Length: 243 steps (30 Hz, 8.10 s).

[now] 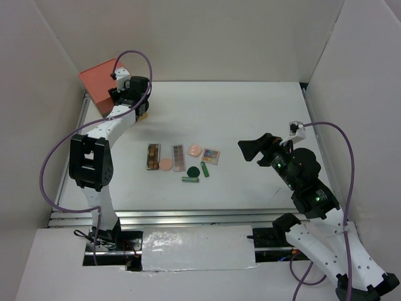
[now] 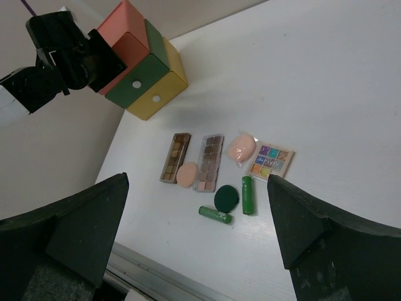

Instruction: Organize the makeup

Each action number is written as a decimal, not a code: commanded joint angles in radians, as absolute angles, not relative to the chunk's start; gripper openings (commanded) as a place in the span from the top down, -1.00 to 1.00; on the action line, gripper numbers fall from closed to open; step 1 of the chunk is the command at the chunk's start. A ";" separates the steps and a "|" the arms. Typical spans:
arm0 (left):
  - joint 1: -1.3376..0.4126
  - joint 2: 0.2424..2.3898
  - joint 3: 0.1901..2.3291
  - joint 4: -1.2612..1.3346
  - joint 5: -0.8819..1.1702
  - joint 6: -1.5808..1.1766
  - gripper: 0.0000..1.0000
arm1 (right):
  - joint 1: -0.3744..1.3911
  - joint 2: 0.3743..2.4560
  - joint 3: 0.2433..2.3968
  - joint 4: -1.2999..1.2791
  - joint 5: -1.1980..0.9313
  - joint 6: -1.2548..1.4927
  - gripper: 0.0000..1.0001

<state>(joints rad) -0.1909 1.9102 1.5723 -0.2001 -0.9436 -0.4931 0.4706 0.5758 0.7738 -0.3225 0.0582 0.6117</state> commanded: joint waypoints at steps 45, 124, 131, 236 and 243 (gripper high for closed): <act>-0.183 1.852 1.532 -0.069 -0.934 -0.443 0.79 | 0.465 0.615 0.775 -0.275 0.080 0.611 -0.99; -0.874 1.614 1.131 -0.299 -0.477 -0.726 -0.75 | 0.466 0.561 0.739 -0.278 0.057 0.611 -0.99; -0.909 1.624 1.108 -0.342 -0.414 -0.750 -0.59 | 0.466 0.557 0.724 -0.279 0.069 0.611 -0.99; -0.324 1.690 1.632 0.129 -0.523 0.302 1.00 | 0.466 0.555 0.707 -0.221 -0.052 0.624 -1.00; -0.259 1.646 1.462 0.199 -0.535 0.253 0.81 | 0.465 0.549 0.707 -0.233 -0.038 0.618 -1.00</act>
<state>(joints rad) -0.2836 1.6936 1.5043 0.0792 -0.4969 0.2558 0.4706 0.5564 0.7105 -0.2718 -0.0410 0.6235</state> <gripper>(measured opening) 0.327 0.997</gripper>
